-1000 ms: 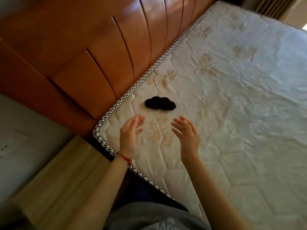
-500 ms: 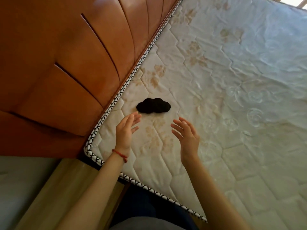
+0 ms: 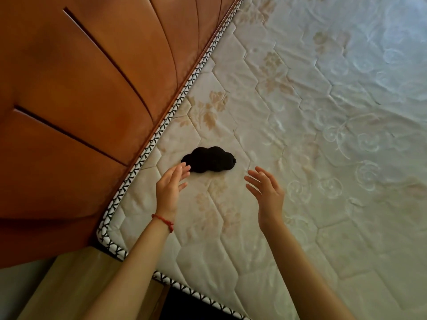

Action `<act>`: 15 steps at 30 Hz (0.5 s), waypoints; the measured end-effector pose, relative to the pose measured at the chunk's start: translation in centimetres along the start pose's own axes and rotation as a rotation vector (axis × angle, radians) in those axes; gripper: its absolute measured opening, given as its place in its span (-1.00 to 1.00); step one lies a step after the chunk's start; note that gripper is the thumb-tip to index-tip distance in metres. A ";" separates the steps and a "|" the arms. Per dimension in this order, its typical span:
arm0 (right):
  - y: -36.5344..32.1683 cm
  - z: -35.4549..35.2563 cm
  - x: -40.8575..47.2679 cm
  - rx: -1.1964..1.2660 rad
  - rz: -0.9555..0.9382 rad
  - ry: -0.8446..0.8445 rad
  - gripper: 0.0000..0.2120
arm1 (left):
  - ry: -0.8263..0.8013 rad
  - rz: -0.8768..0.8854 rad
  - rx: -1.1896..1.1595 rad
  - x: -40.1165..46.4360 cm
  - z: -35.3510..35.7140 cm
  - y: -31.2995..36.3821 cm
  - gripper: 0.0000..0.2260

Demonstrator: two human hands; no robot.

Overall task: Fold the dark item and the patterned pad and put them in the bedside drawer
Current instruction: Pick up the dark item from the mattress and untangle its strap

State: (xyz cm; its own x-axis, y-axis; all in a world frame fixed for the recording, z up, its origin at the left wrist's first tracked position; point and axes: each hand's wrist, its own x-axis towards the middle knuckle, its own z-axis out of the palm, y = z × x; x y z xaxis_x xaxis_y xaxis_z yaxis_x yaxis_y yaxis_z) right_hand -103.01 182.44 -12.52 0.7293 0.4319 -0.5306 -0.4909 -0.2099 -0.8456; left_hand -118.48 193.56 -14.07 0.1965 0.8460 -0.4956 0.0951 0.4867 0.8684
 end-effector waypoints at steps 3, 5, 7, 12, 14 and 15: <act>1.2 0.4 2.4 -0.008 0.026 0.002 -0.83 | 0.021 -0.009 0.013 2.2 -0.1 -1.0 -0.74; 2.0 0.7 3.8 -0.018 0.041 0.015 -0.82 | 0.037 -0.013 0.023 3.5 -0.2 -1.6 -0.73; 2.8 0.8 5.2 -0.027 0.052 0.026 -0.82 | 0.050 -0.017 0.027 4.8 -0.3 -2.3 -0.74; 4.8 1.0 8.3 -0.050 0.103 0.036 -0.77 | 0.067 -0.052 0.041 8.1 0.0 -4.4 -0.74; 5.6 1.0 9.5 -0.066 0.111 0.041 -0.76 | 0.080 -0.065 0.053 9.3 0.3 -5.2 -0.74; 6.0 1.1 10.0 -0.074 0.114 0.048 -0.76 | 0.089 -0.071 0.057 9.9 0.4 -5.7 -0.74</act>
State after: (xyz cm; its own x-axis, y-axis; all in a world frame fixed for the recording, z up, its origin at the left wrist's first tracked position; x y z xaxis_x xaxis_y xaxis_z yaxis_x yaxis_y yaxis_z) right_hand -99.14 186.47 -22.85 0.6939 0.3594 -0.6240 -0.5366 -0.3198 -0.7809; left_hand -116.68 199.12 -23.90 0.1003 0.8269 -0.5533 0.1615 0.5352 0.8291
